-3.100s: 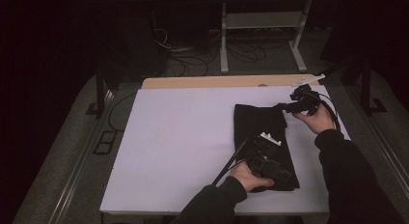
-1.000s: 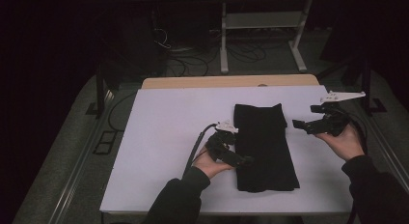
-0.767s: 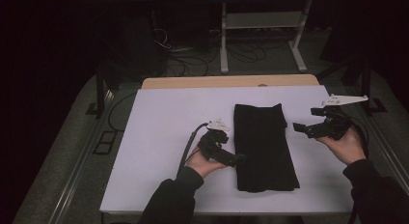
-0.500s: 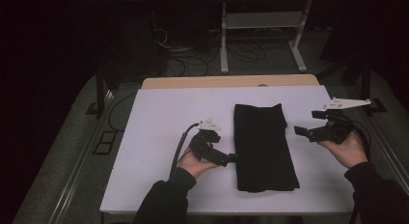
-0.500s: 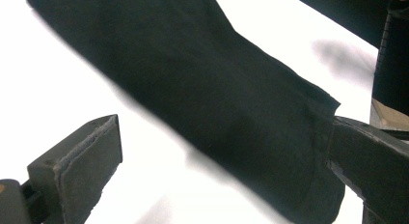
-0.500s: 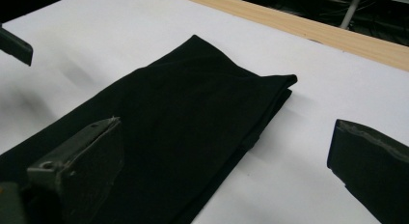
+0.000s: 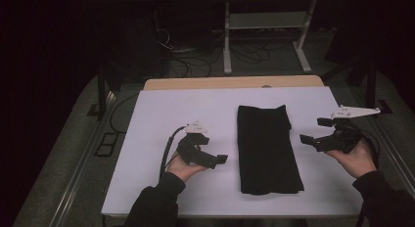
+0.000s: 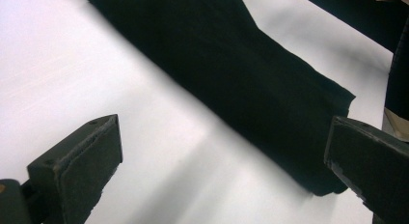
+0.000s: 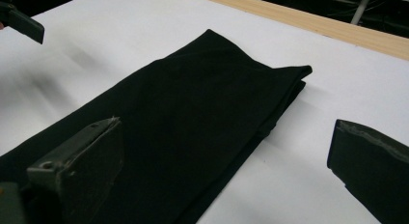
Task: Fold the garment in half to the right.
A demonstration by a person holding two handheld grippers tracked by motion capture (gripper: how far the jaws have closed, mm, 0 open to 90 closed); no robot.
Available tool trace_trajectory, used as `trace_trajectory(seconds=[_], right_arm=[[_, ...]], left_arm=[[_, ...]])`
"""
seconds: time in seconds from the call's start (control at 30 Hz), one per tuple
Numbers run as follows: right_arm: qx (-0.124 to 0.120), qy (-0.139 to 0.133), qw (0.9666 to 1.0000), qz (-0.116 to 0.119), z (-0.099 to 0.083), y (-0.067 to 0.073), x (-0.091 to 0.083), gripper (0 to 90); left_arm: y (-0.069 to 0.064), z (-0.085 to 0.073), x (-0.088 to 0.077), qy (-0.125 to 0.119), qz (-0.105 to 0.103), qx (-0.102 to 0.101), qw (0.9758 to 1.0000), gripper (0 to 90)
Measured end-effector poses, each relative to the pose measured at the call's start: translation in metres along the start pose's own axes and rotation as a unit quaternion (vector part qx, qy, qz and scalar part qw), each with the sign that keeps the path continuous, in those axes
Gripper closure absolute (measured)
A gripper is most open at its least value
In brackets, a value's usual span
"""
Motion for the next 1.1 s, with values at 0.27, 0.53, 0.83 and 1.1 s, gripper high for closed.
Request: trace_trajectory(seconds=[0.27,0.53,0.83,1.1], right_arm=[[0.005,0.001,1.0,0.002,-0.009,0.004,-0.005,0.0],[0.01,0.0,0.9999,0.007,-0.019,0.008,-0.01,0.0],[0.008,-0.002,0.9999,0.009,-0.029,0.012,-0.012,0.0],[0.008,-0.006,0.9999,0.009,-0.039,0.015,-0.013,0.0]], left_arm=[[0.008,-0.007,-0.014,-0.004,0.011,-0.002,0.9999,0.0],[0.012,-0.016,-0.027,-0.015,0.008,0.011,0.9998,0.0],[0.021,-0.027,-0.047,-0.044,0.016,0.007,0.9989,0.0],[0.031,-0.04,-0.069,-0.066,0.039,0.001,0.9971,0.0]])
Point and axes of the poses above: each handheld gripper's, and its own axes: x roughly forward along the jaws, z roughly out of its top, y roughly to its left, the point moved 2 cm from there along x, roughly forward along the jaws, and after that the axes turned 2 degrees about -z, right-handed, at the moved point
